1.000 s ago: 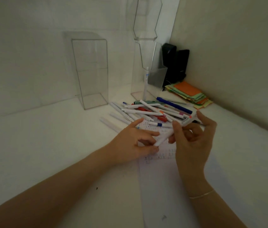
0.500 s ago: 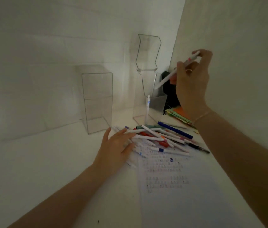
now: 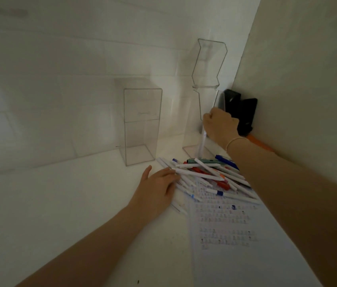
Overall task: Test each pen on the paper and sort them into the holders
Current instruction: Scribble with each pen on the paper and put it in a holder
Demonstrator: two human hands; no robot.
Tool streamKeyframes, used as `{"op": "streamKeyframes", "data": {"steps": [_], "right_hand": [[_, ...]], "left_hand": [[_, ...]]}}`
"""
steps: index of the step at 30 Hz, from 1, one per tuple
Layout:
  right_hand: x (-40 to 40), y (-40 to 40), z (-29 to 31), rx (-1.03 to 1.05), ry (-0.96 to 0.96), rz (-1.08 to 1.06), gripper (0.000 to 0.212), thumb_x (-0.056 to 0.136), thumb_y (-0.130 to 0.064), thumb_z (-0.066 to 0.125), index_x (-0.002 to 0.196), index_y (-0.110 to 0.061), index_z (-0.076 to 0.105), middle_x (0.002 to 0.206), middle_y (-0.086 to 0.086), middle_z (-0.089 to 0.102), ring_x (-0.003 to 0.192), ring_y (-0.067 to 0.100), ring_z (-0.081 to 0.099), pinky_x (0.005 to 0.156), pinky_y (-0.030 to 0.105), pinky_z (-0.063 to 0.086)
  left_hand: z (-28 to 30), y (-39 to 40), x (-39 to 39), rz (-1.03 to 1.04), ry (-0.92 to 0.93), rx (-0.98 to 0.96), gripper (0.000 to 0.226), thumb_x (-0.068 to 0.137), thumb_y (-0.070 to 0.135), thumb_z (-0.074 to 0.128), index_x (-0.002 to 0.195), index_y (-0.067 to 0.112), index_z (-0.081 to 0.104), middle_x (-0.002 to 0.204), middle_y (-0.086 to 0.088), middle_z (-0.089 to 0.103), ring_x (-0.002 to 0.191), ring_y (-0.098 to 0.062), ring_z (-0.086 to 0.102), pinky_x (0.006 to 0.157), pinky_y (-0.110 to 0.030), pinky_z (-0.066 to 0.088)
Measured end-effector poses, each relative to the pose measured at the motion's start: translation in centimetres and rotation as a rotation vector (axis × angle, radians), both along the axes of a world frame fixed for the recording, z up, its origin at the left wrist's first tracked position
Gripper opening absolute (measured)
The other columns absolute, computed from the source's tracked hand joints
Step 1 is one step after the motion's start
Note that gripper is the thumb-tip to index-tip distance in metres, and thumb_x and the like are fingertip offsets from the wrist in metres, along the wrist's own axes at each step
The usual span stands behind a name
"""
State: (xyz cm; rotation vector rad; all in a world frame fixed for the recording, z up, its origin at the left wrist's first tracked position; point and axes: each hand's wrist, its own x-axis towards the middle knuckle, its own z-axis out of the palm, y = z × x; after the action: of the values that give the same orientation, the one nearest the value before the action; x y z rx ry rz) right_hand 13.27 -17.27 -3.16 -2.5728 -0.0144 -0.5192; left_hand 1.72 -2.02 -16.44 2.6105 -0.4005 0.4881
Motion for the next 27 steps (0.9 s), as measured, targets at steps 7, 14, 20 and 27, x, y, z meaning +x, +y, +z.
{"op": "streamKeyframes", "data": {"steps": [7, 14, 20, 27], "right_hand": [[-0.5, -1.6, 1.7, 0.113, -0.097, 0.092, 0.038, 0.094, -0.022, 0.038, 0.057, -0.013, 0.04, 0.067, 0.007, 0.048, 0.069, 0.026, 0.049, 0.076, 0.035, 0.042], [-9.0, -2.1, -1.9, -0.186, -0.114, 0.438, 0.019, 0.092, -0.023, 0.05, 0.074, -0.015, 0.053, 0.068, -0.003, 0.047, 0.066, 0.016, 0.05, 0.061, 0.025, 0.035], [-11.6, -1.1, -8.3, -0.368, 0.255, 0.429, 0.02, 0.091, -0.029, 0.054, 0.108, -0.018, 0.057, 0.108, -0.001, 0.054, 0.093, 0.014, 0.05, 0.076, 0.021, 0.038], [-11.7, -1.5, -6.5, 0.236, 0.131, 0.313, 0.01, 0.083, -0.011, 0.063, 0.089, -0.013, 0.071, 0.071, -0.004, 0.058, 0.059, 0.003, 0.053, 0.053, 0.008, 0.038]], "left_hand": [[-0.1, 0.1, -0.1, -0.01, -0.008, -0.011, 0.035, 0.097, 0.021, 0.041, 0.13, 0.028, 0.053, 0.142, 0.012, 0.044, 0.135, 0.002, 0.029, 0.115, -0.034, -0.001], [0.1, -0.2, -0.1, 0.009, 0.007, -0.016, 0.036, 0.095, 0.019, 0.043, 0.129, 0.027, 0.053, 0.142, 0.011, 0.044, 0.131, -0.002, 0.036, 0.114, -0.034, 0.001], [0.1, -0.2, -0.2, 0.004, -0.002, -0.024, 0.035, 0.091, 0.016, 0.047, 0.124, 0.025, 0.056, 0.139, 0.01, 0.048, 0.129, -0.004, 0.04, 0.113, -0.035, 0.006], [0.6, -0.3, -0.4, -0.011, -0.107, -0.07, 0.036, 0.092, 0.033, 0.038, 0.12, 0.025, 0.059, 0.122, 0.006, 0.062, 0.117, -0.01, 0.053, 0.112, -0.036, 0.009]]}}
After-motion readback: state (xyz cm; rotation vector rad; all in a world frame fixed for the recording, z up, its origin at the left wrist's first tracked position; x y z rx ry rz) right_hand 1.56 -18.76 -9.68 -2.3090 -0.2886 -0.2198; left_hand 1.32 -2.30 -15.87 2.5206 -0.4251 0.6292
